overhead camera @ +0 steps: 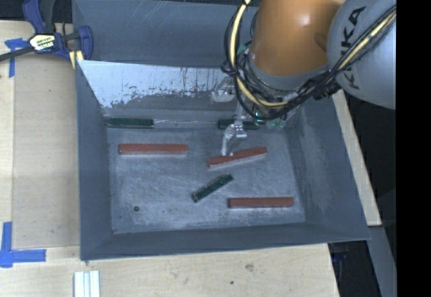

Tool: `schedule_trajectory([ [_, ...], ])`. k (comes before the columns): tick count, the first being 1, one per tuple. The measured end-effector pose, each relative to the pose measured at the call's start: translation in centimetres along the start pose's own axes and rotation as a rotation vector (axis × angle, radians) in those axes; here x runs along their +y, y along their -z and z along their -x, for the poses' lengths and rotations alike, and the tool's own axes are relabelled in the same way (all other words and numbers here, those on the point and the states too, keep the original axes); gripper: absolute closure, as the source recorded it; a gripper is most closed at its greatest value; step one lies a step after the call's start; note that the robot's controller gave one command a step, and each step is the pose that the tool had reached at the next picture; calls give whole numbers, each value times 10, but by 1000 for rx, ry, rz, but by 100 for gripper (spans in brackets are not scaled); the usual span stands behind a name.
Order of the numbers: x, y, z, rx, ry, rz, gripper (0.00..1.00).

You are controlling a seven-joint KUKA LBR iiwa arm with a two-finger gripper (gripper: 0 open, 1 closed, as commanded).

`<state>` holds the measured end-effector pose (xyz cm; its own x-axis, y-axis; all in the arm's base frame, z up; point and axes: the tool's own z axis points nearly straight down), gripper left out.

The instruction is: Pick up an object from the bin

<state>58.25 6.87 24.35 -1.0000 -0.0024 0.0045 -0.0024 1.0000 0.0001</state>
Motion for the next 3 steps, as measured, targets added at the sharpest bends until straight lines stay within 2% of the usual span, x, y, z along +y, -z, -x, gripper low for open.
schedule_trajectory([
  [1, 0, 4, 1, -8, -1, 1, 0],
  [2, 3, -41, 0, -15, 17, 1, 0],
  [3, 24, -104, -15, -9, -48, 1, 0],
])
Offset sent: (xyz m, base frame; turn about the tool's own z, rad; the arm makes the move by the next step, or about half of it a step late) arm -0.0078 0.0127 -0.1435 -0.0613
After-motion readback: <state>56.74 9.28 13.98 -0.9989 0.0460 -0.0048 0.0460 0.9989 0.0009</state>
